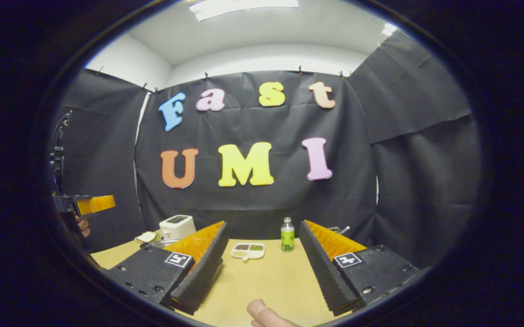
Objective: First push the handle of the pot to place it horizontally, then grasp the pot with both hands and set it on the induction cooktop.
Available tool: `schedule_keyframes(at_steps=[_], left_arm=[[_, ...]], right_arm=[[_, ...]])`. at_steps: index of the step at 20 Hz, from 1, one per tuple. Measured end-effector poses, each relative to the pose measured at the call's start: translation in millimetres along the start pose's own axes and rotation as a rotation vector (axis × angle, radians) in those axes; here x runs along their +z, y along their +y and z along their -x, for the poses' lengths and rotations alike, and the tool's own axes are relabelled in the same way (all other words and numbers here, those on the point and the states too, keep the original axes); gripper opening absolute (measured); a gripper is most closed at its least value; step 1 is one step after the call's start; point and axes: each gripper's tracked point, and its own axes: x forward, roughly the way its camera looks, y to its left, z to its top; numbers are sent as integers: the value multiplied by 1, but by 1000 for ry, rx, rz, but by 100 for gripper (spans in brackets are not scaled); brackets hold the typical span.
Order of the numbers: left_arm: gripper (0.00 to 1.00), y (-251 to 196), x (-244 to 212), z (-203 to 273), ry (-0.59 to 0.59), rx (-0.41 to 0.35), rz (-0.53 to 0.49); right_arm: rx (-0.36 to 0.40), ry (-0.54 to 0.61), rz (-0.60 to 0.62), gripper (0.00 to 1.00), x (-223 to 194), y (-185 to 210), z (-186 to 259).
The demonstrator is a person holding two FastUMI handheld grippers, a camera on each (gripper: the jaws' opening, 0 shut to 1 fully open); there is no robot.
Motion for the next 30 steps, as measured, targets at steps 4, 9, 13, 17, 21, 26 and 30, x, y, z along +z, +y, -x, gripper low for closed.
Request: schedule_keyframes(at_steps=[4,9,13,17,21,26,30], left_arm=[[95,-35,16,29,-44,-27,-29],[95,-58,10,52,-32,19,-84],[95,-83,4,74,-47,-19,-63],[95,-84,-7,92,-64,-13,-55],[95,-87,-4,102,-81,-18,-83],[95,-92,-7,108,-90,-37,-97],[95,-99,-10,109,-90,-53,-107]], right_arm=[[-30,-69,20,99,25,-29,37],[-85,-107,31,99,37,-62,69],[-112,-134,9,99,39,-86,90],[-123,-134,5,99,37,-96,104],[-118,-153,8,99,39,-95,114],[-132,-166,4,99,41,-97,120],[-122,-159,-3,99,38,-94,120]])
